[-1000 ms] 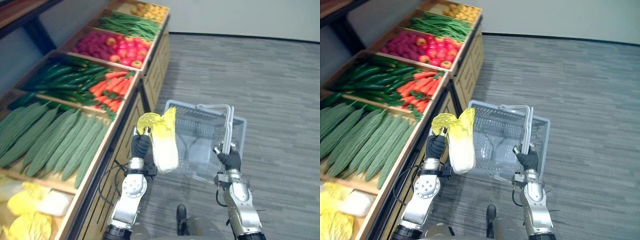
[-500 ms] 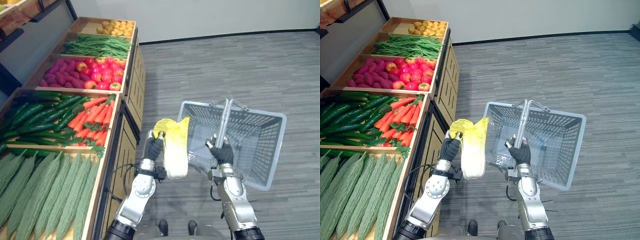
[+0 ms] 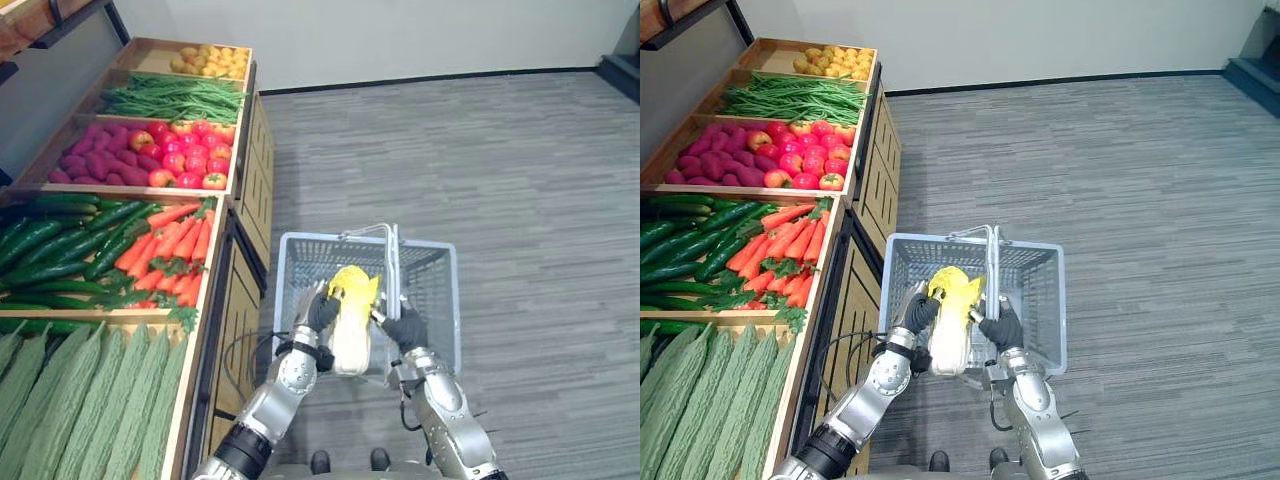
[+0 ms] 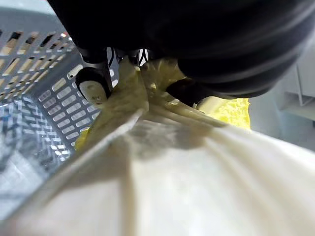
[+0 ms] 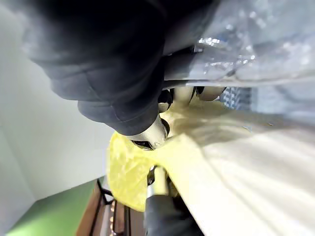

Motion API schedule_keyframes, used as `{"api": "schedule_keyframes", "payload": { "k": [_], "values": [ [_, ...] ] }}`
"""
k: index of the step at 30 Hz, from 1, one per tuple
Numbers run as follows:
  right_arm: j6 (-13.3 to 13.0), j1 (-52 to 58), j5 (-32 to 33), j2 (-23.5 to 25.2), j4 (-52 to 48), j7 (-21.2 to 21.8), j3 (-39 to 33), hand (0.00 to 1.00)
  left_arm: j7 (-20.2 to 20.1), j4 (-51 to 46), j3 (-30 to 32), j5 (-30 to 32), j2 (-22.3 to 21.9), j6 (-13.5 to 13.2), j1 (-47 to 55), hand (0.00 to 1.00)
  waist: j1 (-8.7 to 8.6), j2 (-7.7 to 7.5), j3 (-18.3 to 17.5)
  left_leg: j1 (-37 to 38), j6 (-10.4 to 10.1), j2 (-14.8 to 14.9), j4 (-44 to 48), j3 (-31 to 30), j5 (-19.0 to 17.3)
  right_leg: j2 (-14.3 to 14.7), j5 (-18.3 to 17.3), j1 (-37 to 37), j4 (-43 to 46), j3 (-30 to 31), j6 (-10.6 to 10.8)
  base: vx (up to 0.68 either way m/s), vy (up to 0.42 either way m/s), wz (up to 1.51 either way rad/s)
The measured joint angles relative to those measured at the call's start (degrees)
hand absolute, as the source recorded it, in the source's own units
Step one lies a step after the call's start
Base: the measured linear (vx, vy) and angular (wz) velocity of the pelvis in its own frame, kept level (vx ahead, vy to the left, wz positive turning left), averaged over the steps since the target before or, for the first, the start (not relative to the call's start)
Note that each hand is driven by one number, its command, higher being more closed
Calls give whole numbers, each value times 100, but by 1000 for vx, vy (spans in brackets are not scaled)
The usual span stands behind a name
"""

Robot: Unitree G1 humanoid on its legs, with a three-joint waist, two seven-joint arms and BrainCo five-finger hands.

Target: Pick vegetable in the basket

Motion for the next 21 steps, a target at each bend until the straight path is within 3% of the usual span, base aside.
{"api": "schedule_keyframes", "payload": {
  "k": [1,2,6,13,21],
  "values": [
    [7,2,102,-15,0,24,108,100,0,178,2,55,2,56,-71,100,0,-34,-20,0,-1,1,-8,10,1,-3,32,17,-56,14,0,11,7,-5],
    [8,1,141,-43,0,45,179,100,-1,263,2,106,6,86,-111,0,1,-52,-31,0,-6,1,-17,19,5,-5,48,23,-85,24,1,5,6,-7],
    [12,2,419,-105,0,274,562,100,-56,699,-5,372,27,241,-284,0,-10,-146,-87,11,-15,3,-138,75,72,-17,131,10,-189,76,24,1,3,-7],
    [16,14,544,-108,0,398,918,100,-105,766,-44,536,6,268,-334,0,-110,-157,-94,7,23,-12,-188,123,100,-33,150,-29,-193,84,46,-4,-2,-3],
    [44,393,-22,-70,12,308,620,100,-106,494,-79,360,-20,229,-269,0,-97,-249,-150,0,0,-20,-202,-57,129,-51,154,61,-285,-101,41,21,-14,12]
  ]
}}
